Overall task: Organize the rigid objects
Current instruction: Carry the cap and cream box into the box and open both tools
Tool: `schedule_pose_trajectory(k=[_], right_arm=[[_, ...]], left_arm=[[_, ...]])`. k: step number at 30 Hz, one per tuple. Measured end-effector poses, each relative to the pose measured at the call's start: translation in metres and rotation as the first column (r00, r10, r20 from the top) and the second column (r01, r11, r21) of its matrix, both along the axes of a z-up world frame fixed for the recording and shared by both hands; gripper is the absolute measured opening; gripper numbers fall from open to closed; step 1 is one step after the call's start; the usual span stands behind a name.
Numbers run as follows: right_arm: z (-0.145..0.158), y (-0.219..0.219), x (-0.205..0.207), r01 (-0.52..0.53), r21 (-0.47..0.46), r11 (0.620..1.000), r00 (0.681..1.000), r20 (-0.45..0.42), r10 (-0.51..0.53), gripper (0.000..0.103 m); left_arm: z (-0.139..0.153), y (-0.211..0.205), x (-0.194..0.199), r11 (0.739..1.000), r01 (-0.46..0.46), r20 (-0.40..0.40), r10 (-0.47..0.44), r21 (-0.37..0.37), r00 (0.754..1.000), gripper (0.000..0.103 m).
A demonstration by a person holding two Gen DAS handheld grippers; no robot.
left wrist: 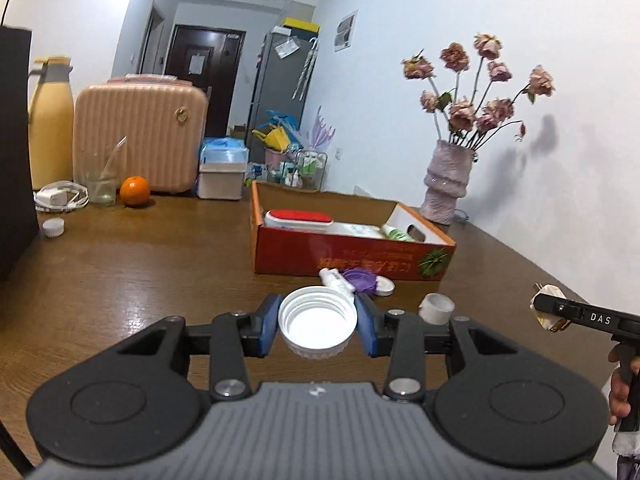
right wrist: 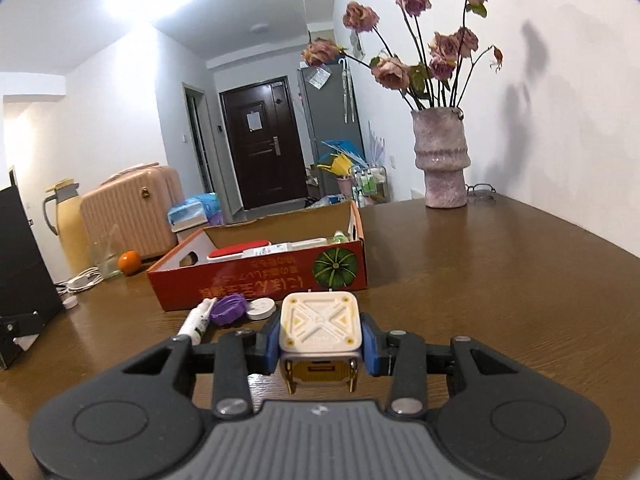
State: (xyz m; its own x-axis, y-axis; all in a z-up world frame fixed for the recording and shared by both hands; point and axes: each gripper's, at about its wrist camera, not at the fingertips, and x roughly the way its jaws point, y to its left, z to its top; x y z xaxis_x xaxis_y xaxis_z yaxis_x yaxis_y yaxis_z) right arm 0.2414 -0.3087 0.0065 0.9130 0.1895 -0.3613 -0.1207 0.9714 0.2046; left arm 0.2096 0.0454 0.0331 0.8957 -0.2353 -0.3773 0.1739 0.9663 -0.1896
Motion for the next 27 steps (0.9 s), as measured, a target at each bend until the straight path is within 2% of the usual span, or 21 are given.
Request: schedule_pose_trajectory(k=[5, 7, 10, 14, 17, 22, 24, 27], right_arm=[[0.009, -0.007, -0.005, -0.015, 0.021, 1.000, 1.000, 0.025, 0.014, 0.038], [0.010, -0.007, -0.001, -0.030, 0.024, 0.999, 0.999, 0.036, 0.029, 0.038], [0.012, -0.004, 0.029, -0.065, 0.011, 0.998, 0.998, 0.028, 0.064, 0.038], [0.027, 0.008, 0.083, -0.113, -0.039, 0.993, 0.992, 0.046, 0.115, 0.038], [0.037, 0.019, 0.145, -0.148, -0.075, 0.986, 0.988, 0.041, 0.151, 0.038], [0.028, 0.042, 0.263, -0.143, -0.136, 0.980, 0.989, -0.065, 0.135, 0.038], [0.017, 0.052, 0.300, -0.151, -0.170, 0.974, 0.984, -0.117, 0.132, 0.038], [0.000, 0.066, 0.337, -0.185, -0.229, 0.956, 0.970, -0.196, 0.141, 0.038]], left_arm=[[0.009, -0.010, 0.008, 0.999, 0.035, 0.019, -0.035, 0.002, 0.999, 0.041], [0.010, -0.016, 0.026, 0.999, 0.051, 0.013, -0.051, 0.007, 0.999, 0.041], [0.016, -0.028, 0.074, 0.997, 0.082, -0.014, -0.081, 0.011, 0.997, 0.041], [0.023, -0.044, 0.150, 0.995, 0.091, -0.040, -0.090, 0.031, 0.995, 0.041], [0.015, -0.054, 0.216, 0.994, 0.105, -0.093, -0.103, 0.013, 0.990, 0.041], [-0.016, -0.073, 0.318, 0.997, 0.040, -0.180, -0.028, 0.065, 0.983, 0.041], [-0.030, -0.076, 0.344, 0.996, 0.014, -0.210, 0.005, 0.089, 0.978, 0.041], [-0.045, -0.074, 0.368, 0.996, 0.028, -0.243, -0.007, 0.084, 0.970, 0.041]])
